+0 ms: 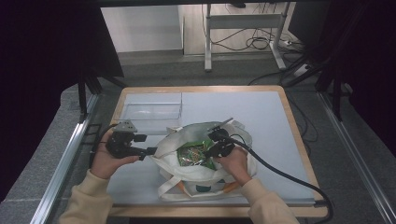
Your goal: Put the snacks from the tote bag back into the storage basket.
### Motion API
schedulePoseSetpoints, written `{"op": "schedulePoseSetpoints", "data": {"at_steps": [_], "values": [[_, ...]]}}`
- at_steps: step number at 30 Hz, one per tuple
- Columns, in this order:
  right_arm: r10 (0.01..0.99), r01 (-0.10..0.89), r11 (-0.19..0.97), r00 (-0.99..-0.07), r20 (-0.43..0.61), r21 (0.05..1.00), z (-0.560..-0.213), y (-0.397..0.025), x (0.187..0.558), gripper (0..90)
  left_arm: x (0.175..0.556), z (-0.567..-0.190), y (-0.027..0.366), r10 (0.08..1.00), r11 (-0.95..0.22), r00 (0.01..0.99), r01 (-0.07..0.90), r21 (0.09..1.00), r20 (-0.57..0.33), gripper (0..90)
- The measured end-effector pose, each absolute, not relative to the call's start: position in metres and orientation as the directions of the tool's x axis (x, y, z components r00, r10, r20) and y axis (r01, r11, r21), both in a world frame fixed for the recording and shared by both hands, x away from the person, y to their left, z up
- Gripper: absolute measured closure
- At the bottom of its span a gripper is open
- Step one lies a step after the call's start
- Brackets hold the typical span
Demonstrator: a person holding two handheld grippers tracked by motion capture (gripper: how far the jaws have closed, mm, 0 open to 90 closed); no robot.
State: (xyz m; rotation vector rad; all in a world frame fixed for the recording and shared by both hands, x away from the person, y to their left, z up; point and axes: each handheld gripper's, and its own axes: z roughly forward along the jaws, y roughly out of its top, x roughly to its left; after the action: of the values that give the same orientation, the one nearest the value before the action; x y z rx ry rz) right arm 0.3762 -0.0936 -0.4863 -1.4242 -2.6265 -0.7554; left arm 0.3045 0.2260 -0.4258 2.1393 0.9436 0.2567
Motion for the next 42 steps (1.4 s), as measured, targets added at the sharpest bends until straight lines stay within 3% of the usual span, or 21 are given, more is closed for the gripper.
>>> {"op": "schedulePoseSetpoints", "data": {"at_steps": [19,42], "values": [[0.724,0.721,0.469,-0.645,0.245,0.510,-0.456,-0.116,0.359,86.5,0.305,-0.427,0.226,0.698,-0.431,0.706,0.544,0.720,-0.116,32.2],[0.647,0.573,0.540,-0.751,0.130,0.617,-0.414,-0.141,0.345,87.1,0.303,-0.426,0.225,0.698,-0.439,0.709,0.539,0.719,-0.105,31.8]]}}
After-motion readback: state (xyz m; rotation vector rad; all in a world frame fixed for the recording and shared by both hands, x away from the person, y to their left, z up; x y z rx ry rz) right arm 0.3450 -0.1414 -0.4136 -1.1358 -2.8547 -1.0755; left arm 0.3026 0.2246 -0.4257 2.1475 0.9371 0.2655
